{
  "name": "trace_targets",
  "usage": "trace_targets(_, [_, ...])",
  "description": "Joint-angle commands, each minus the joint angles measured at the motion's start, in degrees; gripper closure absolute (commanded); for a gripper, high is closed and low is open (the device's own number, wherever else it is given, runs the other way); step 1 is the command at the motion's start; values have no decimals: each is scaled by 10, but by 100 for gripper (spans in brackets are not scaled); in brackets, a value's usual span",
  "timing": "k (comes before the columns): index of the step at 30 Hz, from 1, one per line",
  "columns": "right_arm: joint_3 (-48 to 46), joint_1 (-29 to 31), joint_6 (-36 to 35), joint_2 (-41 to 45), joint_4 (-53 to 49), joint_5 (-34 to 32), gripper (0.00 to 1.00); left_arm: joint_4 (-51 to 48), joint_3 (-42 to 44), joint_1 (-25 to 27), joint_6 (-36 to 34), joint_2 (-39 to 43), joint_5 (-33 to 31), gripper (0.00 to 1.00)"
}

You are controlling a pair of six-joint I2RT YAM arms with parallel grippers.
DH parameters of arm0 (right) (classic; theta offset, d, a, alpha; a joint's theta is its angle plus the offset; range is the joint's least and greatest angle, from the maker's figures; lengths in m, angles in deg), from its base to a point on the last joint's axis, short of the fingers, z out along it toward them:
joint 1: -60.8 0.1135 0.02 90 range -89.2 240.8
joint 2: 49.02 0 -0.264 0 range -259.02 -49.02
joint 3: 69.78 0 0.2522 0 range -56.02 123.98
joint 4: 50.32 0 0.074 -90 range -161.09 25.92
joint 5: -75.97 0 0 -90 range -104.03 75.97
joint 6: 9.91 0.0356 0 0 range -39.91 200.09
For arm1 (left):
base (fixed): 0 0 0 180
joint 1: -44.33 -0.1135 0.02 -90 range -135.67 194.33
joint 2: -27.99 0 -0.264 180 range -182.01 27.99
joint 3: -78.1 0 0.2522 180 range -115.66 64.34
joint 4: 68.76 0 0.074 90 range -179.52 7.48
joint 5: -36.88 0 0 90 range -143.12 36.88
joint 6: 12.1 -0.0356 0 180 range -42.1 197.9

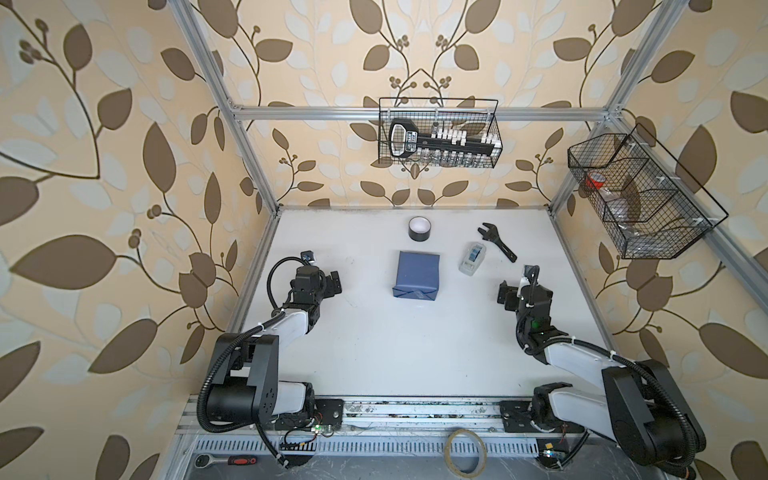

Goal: Wrap the gift box in paper

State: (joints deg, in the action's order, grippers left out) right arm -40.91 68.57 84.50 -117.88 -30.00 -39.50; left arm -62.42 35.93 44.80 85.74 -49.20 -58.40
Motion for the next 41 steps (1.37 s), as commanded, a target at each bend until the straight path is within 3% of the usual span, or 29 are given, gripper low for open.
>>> trace_targets(1, [-12, -30, -21, -7, 117, 65, 0, 65, -25, -32, -16, 2, 76, 1])
trace_targets(5, [-39, -49, -24, -68, 225, 106, 0, 62, -20, -48, -19, 8, 94, 1])
trace_targets(9, [-54, -49, -19, -76, 246, 102, 0, 55, 20, -46, -38, 35, 98, 1])
trace_targets(14, [-64, -50, -23, -85, 275, 102, 0, 140, 54, -47, -42, -1, 90, 1])
trace_targets(18, [-62, -49, -22, -83, 270, 104, 0, 304, 96, -45, -40, -93, 77, 1])
trace_targets(21, [-62, -49, -24, -82, 268, 104, 0, 225, 67, -39, -55, -83, 96, 1])
trace_targets(41, [-60, -45, -27, -83, 266, 103, 0, 220, 63, -23, -64, -84, 73, 1])
